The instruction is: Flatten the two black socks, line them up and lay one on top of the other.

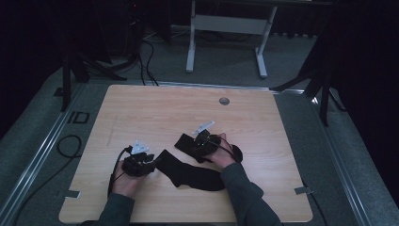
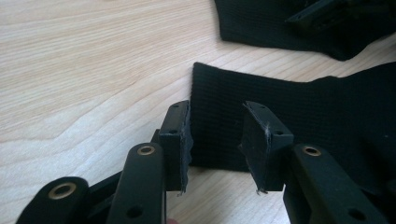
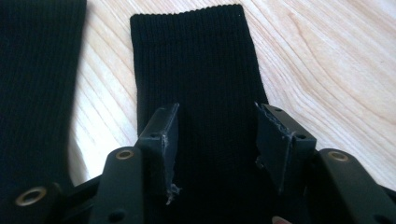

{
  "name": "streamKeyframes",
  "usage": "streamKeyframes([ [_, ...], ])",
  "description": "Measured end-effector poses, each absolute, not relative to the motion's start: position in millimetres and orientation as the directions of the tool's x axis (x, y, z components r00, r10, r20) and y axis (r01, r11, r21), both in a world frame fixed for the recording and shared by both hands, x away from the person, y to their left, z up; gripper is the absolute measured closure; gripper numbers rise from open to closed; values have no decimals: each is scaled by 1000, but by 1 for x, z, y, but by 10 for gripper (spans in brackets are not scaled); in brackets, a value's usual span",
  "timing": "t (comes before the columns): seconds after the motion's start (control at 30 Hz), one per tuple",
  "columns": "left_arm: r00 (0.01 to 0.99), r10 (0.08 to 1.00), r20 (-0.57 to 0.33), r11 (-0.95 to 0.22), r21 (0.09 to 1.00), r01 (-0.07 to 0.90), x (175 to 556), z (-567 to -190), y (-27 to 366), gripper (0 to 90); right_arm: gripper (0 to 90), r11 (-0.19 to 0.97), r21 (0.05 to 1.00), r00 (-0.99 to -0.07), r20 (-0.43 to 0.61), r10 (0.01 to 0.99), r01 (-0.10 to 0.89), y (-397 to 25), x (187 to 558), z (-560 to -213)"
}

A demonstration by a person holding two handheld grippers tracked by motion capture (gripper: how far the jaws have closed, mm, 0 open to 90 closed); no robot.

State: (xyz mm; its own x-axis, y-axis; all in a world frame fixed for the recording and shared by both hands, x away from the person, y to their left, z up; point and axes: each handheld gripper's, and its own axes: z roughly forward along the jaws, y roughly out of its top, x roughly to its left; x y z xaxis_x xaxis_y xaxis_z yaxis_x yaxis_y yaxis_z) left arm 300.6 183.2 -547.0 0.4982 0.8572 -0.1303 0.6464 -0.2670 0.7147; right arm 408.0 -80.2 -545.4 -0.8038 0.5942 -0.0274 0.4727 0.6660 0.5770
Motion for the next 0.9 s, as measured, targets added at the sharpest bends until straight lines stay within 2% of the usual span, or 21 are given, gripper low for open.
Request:
streamKeyframes([
  [0.13, 488, 863, -132, -264, 705, 659, 302, -549, 185, 635, 539, 661, 578, -802, -21, 598, 478, -80, 408, -546],
  [0.3, 481, 867, -128, -272, 687, 674, 302, -551, 184, 644, 725, 662, 574, -801, -17, 599, 483, -79, 406, -544],
  [0.33, 481, 867, -128, -272, 687, 674, 302, -551, 184, 645, 725, 662, 574, -801, -17, 599, 483, -79, 406, -544],
  [0.4, 480, 869, -120, -279, 683, 676, 302, -553, 183, 646, 814, 665, 568, -801, -15, 598, 486, -78, 406, -544],
  [0.67, 475, 872, -117, -280, 678, 680, 302, -553, 183, 647, 838, 623, 580, -777, 28, 628, 525, -77, 401, -538],
  [0.9, 462, 878, -129, -246, 705, 665, 298, -548, 188, 656, 838, 591, 625, -782, 50, 621, 510, -78, 385, -508],
])
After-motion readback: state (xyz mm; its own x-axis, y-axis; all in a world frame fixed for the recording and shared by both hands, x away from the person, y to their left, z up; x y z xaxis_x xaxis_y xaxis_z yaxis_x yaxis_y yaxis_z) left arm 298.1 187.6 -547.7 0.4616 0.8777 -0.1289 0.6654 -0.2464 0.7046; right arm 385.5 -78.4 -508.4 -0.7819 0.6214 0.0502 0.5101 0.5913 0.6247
